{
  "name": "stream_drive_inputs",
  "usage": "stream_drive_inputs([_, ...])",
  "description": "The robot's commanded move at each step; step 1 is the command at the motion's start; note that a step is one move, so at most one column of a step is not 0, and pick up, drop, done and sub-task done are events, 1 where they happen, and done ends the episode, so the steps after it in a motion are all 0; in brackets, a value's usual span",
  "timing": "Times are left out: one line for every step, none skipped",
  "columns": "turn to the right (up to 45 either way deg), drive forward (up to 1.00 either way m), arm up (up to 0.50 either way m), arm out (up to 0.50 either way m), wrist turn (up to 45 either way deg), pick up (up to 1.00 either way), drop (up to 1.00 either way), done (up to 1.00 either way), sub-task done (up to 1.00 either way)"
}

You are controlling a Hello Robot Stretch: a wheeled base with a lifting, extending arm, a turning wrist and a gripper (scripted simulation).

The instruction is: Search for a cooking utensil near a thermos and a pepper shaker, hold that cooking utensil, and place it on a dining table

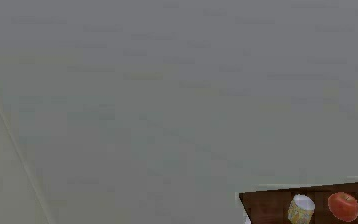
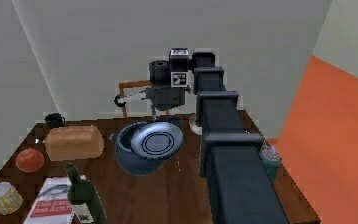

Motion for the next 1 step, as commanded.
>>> stream_drive_inputs([0.0, 0.00, -0.26, 0.00, 0.0, 0.00, 0.00, 0.00, 0.00])
